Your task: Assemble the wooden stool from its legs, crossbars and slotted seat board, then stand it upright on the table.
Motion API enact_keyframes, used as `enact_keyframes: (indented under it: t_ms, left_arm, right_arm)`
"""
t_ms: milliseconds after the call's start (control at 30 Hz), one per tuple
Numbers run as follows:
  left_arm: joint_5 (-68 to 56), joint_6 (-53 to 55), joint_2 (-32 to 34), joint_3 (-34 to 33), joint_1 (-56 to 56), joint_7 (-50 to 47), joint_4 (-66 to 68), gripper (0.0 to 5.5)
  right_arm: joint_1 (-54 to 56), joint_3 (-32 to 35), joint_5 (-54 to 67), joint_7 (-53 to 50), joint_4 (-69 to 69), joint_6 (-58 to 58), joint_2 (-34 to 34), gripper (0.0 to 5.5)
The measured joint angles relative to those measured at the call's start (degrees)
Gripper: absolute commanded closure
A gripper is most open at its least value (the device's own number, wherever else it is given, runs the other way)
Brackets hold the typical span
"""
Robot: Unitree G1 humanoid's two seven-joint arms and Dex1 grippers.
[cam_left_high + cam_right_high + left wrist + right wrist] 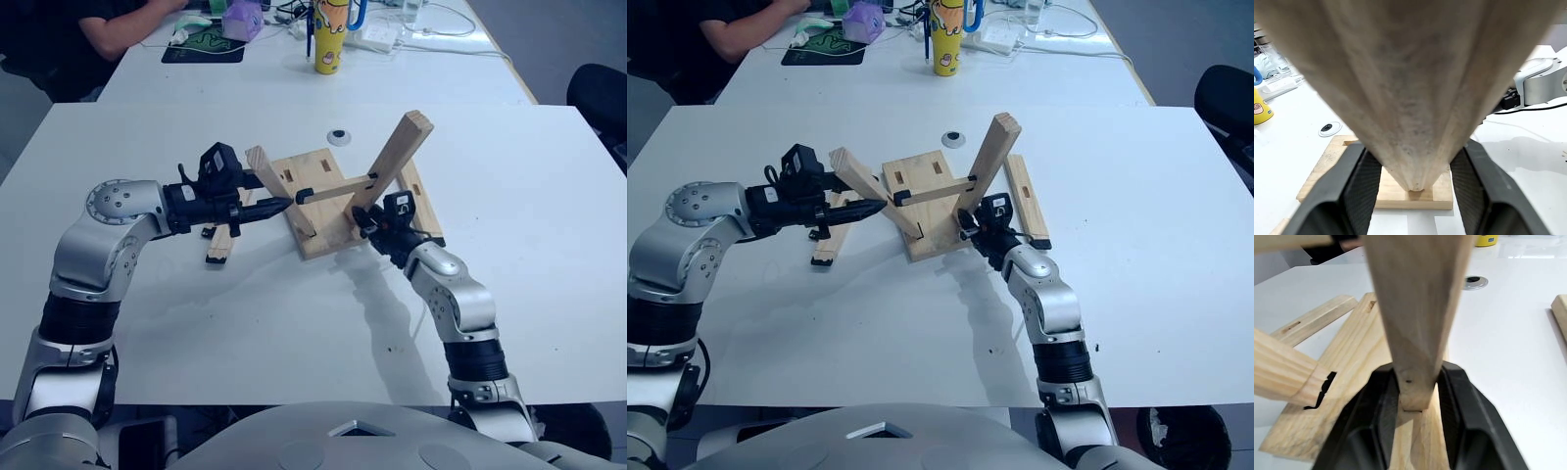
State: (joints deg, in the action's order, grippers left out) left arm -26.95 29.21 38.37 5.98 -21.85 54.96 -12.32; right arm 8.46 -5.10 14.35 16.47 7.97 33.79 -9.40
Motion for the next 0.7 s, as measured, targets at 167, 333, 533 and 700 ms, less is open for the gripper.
enact_keyframes:
  t_ms: [167, 333, 533, 700]
  left_arm:
    - [0.89, -0.01, -1.61, 2.36, -2.83, -0.78, 3.45, 3.47]
    - [2.23, -0.04, -1.55, 4.98, -5.58, -0.04, 5.96, 3.47]
    - [2.24, -0.1, -0.91, 6.11, -6.03, 0.41, 6.84, 3.47]
    - [1.93, 0.56, -1.82, 6.44, -6.61, 0.24, 7.58, 3.47]
  right_arm:
    - [0.02, -0.3, -0.54, 0.0, 0.09, 0.15, -0.51, 4.43]
    - [0.13, -0.82, -2.3, -0.02, 0.06, 0.08, -1.24, 4.43]
    - [0.22, -2.04, -3.9, -0.03, -0.25, -0.16, -2.01, 4.43]
    - [0.09, -2.18, -4.0, -0.02, -0.36, -0.16, -2.25, 4.42]
